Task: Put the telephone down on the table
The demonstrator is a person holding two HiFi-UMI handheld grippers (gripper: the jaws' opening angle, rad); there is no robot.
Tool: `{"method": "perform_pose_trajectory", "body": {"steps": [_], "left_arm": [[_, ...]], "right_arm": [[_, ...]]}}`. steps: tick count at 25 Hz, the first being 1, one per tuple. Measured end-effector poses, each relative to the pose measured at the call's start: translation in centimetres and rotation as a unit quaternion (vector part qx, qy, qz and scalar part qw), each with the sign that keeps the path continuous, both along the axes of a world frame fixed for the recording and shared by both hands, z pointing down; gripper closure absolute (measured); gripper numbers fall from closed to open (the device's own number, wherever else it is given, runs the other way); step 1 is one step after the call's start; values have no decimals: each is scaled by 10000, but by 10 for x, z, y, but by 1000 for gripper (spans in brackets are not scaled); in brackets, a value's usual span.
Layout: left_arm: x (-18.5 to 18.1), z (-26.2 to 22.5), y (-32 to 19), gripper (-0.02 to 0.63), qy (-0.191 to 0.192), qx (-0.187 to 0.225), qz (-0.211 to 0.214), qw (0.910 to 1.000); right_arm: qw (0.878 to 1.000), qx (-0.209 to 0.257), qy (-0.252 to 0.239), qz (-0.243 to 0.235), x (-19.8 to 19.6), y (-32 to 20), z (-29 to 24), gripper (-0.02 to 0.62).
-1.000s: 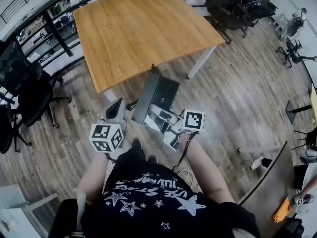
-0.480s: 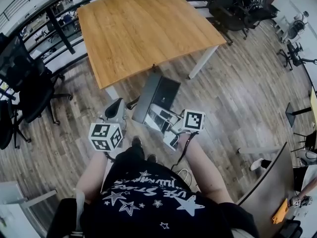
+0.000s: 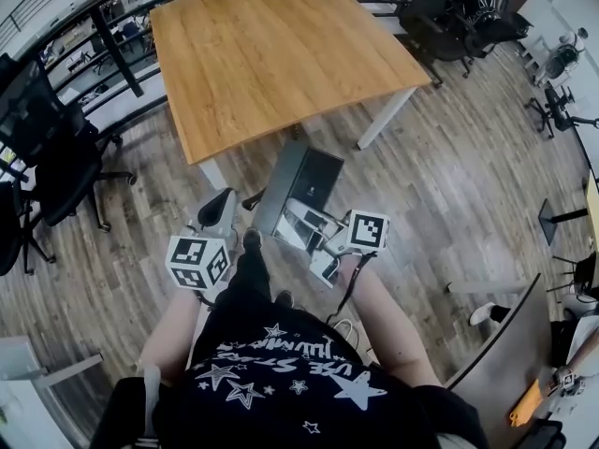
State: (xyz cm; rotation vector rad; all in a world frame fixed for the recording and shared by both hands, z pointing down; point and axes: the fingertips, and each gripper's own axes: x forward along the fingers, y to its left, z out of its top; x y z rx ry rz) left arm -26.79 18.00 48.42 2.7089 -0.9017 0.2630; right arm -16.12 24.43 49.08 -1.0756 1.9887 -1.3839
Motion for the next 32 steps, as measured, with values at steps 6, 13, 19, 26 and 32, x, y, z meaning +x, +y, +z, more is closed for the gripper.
{"method": "perform_pose_trajectory", "body": {"steps": [6, 13, 19, 26, 32], "left_arm": [[28, 11, -50, 604, 3, -32, 88, 10000], [82, 6, -140, 604, 50, -17, 350, 9994], [113, 5, -195, 604, 97, -36, 515, 9986], [121, 11, -253, 604, 154, -236, 425, 9987], [131, 15, -286, 604, 150, -297, 492, 9982]], "right_arm": [[10000, 26, 57, 62, 28, -39, 3, 437], [9992, 86, 277, 285, 76, -120, -3, 437], [9981, 110, 288, 540, 109, -178, -8, 437], [9971, 132, 444, 601, 122, -233, -6, 437], [9979, -35, 413, 498, 122, -261, 2, 437]]}}
